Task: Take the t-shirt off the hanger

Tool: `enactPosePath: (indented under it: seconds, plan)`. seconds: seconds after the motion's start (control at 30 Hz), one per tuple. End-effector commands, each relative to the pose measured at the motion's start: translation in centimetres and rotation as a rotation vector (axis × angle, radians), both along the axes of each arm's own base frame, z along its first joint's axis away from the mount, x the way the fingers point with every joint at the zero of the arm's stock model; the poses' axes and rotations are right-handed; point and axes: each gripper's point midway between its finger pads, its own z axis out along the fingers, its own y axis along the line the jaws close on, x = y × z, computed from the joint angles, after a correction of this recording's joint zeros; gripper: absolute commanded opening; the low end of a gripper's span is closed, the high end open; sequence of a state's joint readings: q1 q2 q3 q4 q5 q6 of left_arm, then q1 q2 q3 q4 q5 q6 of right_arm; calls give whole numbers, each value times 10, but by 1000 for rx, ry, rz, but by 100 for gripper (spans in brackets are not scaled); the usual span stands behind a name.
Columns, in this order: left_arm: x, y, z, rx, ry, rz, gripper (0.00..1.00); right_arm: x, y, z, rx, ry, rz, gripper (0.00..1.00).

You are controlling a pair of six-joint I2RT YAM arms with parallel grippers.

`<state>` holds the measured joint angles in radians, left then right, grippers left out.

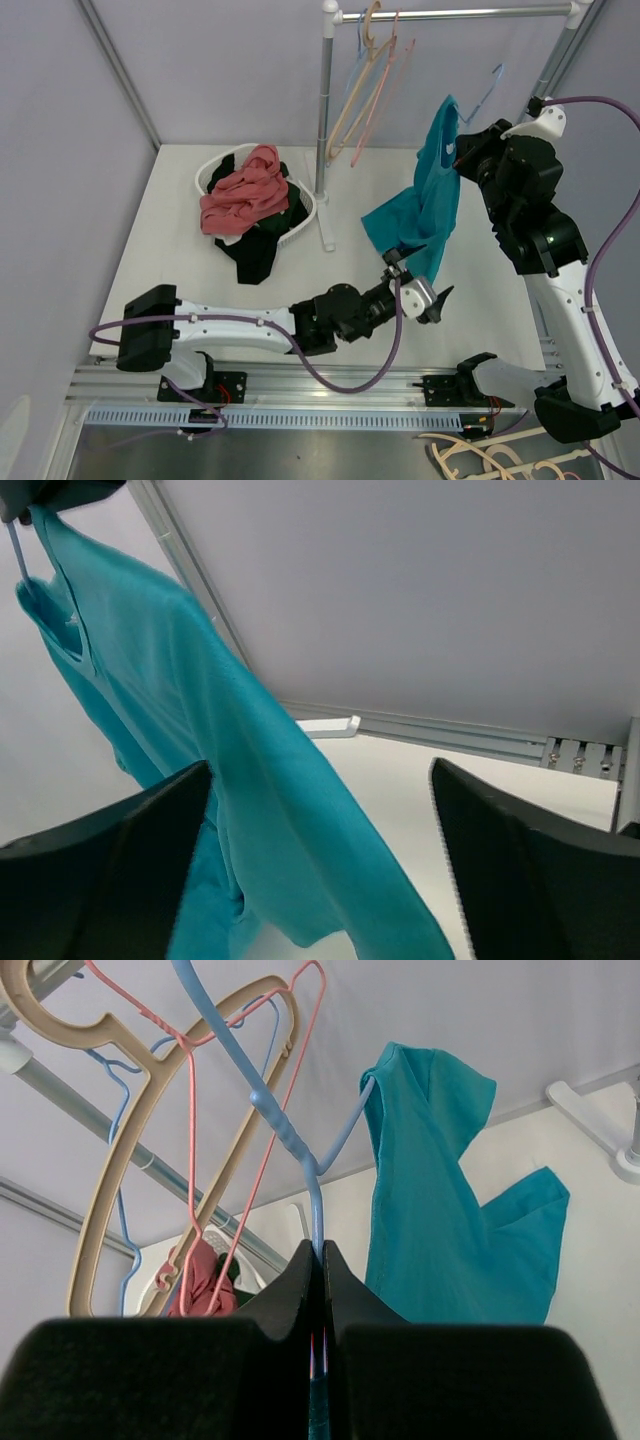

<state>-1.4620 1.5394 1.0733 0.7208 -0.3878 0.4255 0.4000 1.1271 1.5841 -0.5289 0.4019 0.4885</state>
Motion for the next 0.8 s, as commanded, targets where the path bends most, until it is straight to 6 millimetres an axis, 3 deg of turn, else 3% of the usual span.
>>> enactPosePath:
  seconds: [0.0, 0.03, 0.07, 0.1, 0.13, 0.23, 0.33, 0.37, 0.47, 0.5, 0.57, 0.63, 0.67, 0.77]
  plan:
    - [18, -6, 10, -40, 117, -26, 89, -8, -3, 36, 45, -120, -13, 0]
    - [19, -7, 10, -33, 132, -41, 79, -8, -4, 36, 41, -122, -16, 0]
    - [26, -5, 4, -9, 156, -36, 60, -6, -4, 36, 38, -121, -18, 0]
    - [26, -6, 3, -2, 170, -45, 20, -7, -3, 39, 38, -128, -17, 0]
    - [26, -7, -1, 15, 174, -44, 4, -5, -3, 38, 33, -124, -15, 0]
    - [22, -9, -2, 52, 166, -44, 1, 0, 2, 38, 33, -124, -6, 0]
    - [1, -8, 7, 43, 145, -56, 1, 11, 3, 36, 15, -122, -19, 0]
    - [-19, -10, 12, 36, 130, -81, 1, 14, 2, 35, -2, -123, -25, 0]
    - [-51, -6, 21, -7, 104, -100, 1, 30, 3, 36, -28, -123, -51, 0]
    - [-57, -3, 11, 0, 117, -110, 1, 34, 1, 38, -43, -126, -64, 0]
    - [-75, 0, 13, -20, 138, -154, 1, 44, 0, 40, -55, -129, -76, 0]
    - [-86, 0, -1, -1, 169, -174, 1, 54, -4, 42, -65, -131, -86, 0]
    - [-93, 0, -12, 16, 178, -181, 1, 55, -6, 52, -59, -151, -82, 0]
    - [-93, 3, -36, 34, 209, -163, 1, 60, -9, 57, -59, -151, -76, 0]
